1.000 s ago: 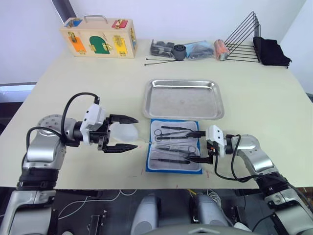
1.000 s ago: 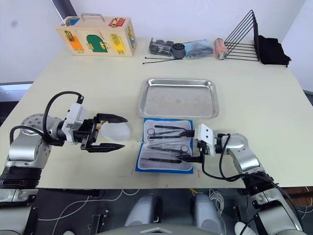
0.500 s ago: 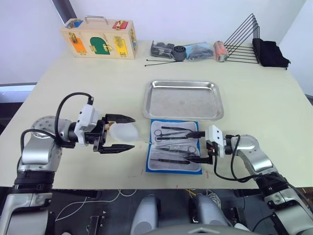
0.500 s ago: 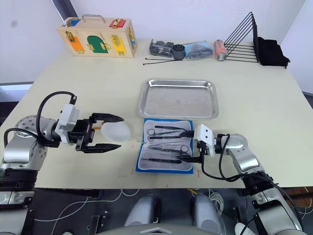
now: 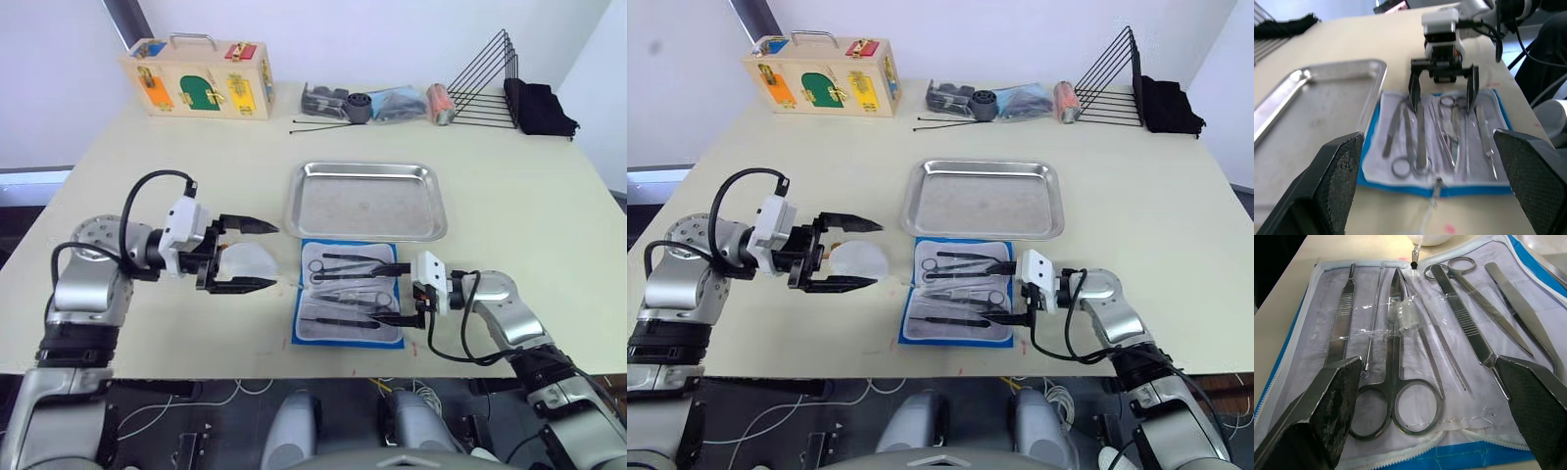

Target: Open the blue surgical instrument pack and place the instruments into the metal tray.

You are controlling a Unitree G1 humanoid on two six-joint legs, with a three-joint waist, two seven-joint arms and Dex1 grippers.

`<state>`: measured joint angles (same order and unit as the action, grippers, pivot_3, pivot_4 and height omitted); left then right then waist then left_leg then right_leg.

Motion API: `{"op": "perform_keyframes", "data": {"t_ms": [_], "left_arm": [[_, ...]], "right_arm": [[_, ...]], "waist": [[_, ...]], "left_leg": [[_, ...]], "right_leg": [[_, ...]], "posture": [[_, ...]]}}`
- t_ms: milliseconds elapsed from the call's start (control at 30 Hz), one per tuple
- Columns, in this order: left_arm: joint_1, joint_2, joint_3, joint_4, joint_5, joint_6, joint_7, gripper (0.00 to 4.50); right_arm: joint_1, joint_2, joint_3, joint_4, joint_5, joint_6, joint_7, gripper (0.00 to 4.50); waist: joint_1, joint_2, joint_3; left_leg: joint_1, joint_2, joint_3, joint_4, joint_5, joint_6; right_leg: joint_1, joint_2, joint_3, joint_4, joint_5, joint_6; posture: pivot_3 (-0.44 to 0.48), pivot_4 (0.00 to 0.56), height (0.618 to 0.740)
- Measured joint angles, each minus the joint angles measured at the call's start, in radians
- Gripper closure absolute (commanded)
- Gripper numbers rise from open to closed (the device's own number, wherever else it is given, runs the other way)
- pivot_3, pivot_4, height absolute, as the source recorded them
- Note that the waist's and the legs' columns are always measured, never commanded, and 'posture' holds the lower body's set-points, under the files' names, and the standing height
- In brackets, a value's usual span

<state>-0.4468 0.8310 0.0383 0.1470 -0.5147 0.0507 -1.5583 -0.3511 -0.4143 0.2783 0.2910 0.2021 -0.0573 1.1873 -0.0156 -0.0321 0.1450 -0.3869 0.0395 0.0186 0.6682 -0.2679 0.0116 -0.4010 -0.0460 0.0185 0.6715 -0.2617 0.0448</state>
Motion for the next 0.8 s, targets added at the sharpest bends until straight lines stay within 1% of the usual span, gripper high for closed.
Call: {"op": "perform_keyframes", "data": {"t_ms": [100, 233, 300, 500, 600, 700, 800], "left_arm": [[-0.014, -0.001, -0.010, -0.012, -0.020, 0.024, -0.006, 0.03], [-0.025, 0.054, -0.054, -0.059, -0.079, 0.068, -0.010, 0.03], [-0.028, 0.079, -0.081, -0.059, -0.078, 0.060, -0.010, 0.03], [-0.051, 0.085, -0.154, 0.005, -0.026, -0.005, -0.010, 0.03], [-0.075, 0.068, -0.172, 0.052, 0.002, -0.028, -0.010, 0.03], [-0.131, 0.034, -0.206, 0.128, 0.038, -0.066, -0.010, 0.03], [-0.185, -0.012, -0.247, 0.215, 0.095, -0.105, -0.010, 0.80]], "right_arm": [[0.001, 0.003, 0.000, 0.007, 0.000, -0.008, -0.003, 0.00], [0.000, 0.005, -0.001, 0.014, 0.000, -0.015, -0.003, 0.00], [0.000, 0.007, -0.002, 0.016, 0.000, -0.017, -0.003, 0.00], [0.000, 0.013, -0.003, 0.029, 0.000, -0.039, -0.003, 0.00], [-0.001, 0.014, -0.003, 0.038, 0.000, -0.059, -0.003, 0.00], [-0.006, 0.016, -0.003, 0.052, 0.000, -0.079, -0.003, 0.00], [-0.012, 0.022, -0.003, 0.068, 0.000, -0.096, -0.003, 0.00]], "waist": [[-0.001, 0.000, 0.000], [-0.001, 0.000, 0.000], [-0.001, 0.000, 0.000], [-0.002, 0.000, 0.000], [-0.002, 0.000, 0.000], [0.000, -0.001, 0.000], [-0.001, -0.001, -0.001]], "left_leg": [[0.004, 0.000, 0.000, -0.002, 0.000, 0.000], [0.005, 0.000, 0.000, -0.002, 0.000, 0.000], [0.005, 0.000, 0.000, -0.002, 0.000, 0.000], [0.006, 0.001, 0.000, -0.002, 0.000, 0.000], [0.006, 0.001, 0.001, -0.002, 0.000, 0.000], [0.006, 0.001, 0.001, -0.002, 0.000, 0.000], [0.006, 0.001, 0.001, -0.002, 0.000, 0.000]], "right_leg": [[0.004, 0.000, 0.000, -0.001, 0.000, -0.001], [0.004, 0.000, 0.000, -0.002, 0.000, -0.001], [0.005, 0.000, 0.000, -0.002, 0.000, -0.001], [0.005, 0.001, 0.000, -0.002, -0.001, -0.001], [0.005, 0.001, 0.000, -0.002, -0.001, -0.001], [0.005, 0.001, 0.000, -0.002, -0.001, -0.001], [0.005, 0.001, 0.001, -0.002, -0.001, -0.001]], "posture": [[0.000, 0.150, 0.740], [0.000, 0.150, 0.740], [0.000, 0.150, 0.740], [0.000, 0.150, 0.740], [0.000, 0.150, 0.740], [0.000, 0.150, 0.740], [0.000, 0.150, 0.740]]}}
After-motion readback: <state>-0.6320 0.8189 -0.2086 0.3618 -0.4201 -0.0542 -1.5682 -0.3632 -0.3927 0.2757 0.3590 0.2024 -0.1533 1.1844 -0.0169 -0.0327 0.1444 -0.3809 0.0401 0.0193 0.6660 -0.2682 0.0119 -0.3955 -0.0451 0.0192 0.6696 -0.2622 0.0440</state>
